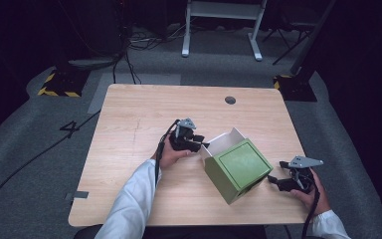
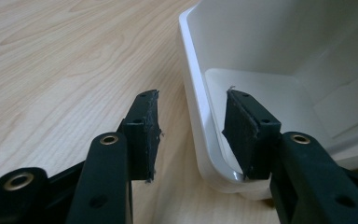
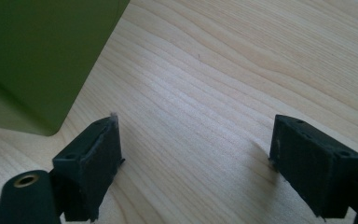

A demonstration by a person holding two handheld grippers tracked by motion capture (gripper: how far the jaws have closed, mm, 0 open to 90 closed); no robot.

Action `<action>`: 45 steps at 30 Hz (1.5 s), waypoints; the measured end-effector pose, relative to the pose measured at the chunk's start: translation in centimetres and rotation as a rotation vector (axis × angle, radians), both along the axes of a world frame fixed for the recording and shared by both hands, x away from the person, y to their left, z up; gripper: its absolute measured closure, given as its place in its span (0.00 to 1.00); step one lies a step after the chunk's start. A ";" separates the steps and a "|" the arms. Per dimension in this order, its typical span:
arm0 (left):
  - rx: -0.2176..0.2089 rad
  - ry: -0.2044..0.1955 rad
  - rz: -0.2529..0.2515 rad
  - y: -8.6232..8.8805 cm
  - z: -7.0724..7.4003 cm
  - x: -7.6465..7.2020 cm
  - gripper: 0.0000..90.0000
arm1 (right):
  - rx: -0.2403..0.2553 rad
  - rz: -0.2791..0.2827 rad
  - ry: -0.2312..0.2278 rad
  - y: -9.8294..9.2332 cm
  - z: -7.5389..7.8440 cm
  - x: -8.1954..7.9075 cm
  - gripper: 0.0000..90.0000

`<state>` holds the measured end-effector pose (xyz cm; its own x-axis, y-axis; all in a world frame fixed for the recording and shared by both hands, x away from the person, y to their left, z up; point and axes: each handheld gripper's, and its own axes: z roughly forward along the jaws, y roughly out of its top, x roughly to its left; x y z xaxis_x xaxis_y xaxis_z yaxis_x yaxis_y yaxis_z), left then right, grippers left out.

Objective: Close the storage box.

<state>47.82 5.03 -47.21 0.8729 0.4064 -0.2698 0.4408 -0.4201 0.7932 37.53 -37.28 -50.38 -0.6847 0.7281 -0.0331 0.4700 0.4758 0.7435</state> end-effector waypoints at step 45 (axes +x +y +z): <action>0.168 -0.141 0.006 -3.7 1.5 -5.9 0.50 | -0.001 0.000 -0.001 0.0 0.0 0.0 0.18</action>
<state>41.94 1.30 -45.69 0.8946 0.4409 -0.0730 0.3332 -0.5491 0.7665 37.53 -37.26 -50.37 -0.6845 0.7282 -0.0343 0.4695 0.4764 0.7434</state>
